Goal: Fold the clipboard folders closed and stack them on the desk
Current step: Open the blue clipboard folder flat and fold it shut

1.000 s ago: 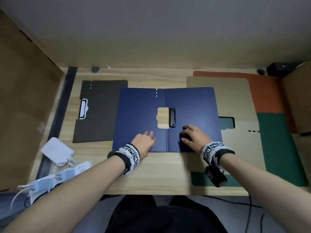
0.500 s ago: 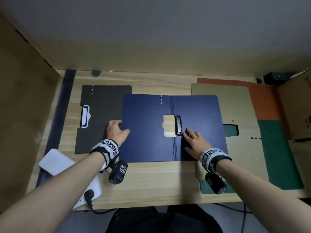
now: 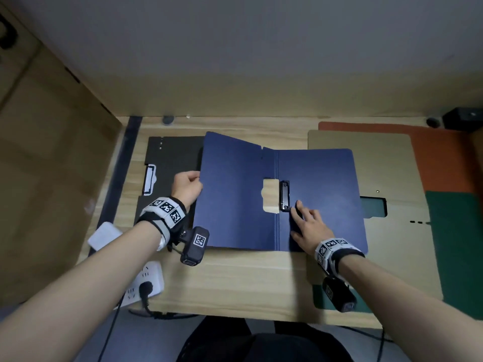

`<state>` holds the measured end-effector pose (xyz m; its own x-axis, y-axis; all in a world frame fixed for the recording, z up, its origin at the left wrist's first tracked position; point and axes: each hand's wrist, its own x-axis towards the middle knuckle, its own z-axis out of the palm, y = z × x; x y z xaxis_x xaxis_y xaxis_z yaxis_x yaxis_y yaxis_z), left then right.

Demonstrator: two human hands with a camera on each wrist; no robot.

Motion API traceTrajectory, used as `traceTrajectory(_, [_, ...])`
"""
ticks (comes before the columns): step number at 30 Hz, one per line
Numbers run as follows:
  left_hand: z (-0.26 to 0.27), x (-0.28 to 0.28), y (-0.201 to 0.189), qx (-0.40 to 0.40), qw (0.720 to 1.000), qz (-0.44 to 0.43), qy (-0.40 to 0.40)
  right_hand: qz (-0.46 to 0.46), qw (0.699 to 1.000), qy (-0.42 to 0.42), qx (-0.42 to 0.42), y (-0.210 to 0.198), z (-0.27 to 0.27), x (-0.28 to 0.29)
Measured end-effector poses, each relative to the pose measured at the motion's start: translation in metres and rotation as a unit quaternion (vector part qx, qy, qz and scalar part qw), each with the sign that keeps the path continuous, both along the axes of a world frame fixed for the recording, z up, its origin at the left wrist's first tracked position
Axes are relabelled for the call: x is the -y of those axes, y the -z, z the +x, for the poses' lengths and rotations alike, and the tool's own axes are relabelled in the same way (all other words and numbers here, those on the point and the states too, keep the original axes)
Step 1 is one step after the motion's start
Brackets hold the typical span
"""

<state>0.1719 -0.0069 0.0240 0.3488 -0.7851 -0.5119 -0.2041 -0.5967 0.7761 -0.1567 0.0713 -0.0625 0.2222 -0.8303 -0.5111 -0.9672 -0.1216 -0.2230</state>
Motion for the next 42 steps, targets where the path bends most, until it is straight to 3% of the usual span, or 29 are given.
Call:
traceTrajectory(7, [-0.054, -0.018, -0.065, 0.046, 0.992, -0.091, 0.074, 0.025, 0.995, 0.009, 0.092, -0.004, -0.009, 0.004])
traceTrajectory(10, [-0.086, -0.016, -0.082, 0.040, 0.988, -0.110, 0.099, 0.053, 0.979, 0.065, 0.184, -0.020, -0.019, 0.014])
traceTrajectory(15, [-0.150, -0.012, -0.098, 0.009, 0.981, -0.126, 0.150, 0.017, 0.952, 0.142, 0.271, -0.063, -0.054, 0.026])
traceTrajectory(21, [-0.216, -0.015, -0.087, -0.026, 0.973, -0.134, 0.188, -0.014, 0.920, 0.201, 0.336, -0.094, -0.095, 0.022])
traceTrajectory(26, [-0.242, -0.019, -0.057, -0.024, 0.969, -0.090, 0.229, 0.000, 0.872, 0.283, 0.399, -0.098, -0.116, 0.010])
traceTrajectory(29, [-0.237, -0.020, -0.030, 0.009, 0.970, -0.035, 0.241, -0.005, 0.866, 0.333, 0.373, -0.086, -0.129, 0.000])
traceTrajectory(34, [-0.214, -0.032, 0.016, 0.064, 0.970, 0.070, 0.223, -0.004, 0.910, 0.352, 0.218, -0.049, -0.150, -0.014])
traceTrajectory(42, [-0.204, -0.055, 0.050, 0.042, 0.974, 0.145, 0.170, -0.021, 0.913, 0.364, 0.183, -0.022, -0.136, -0.008])
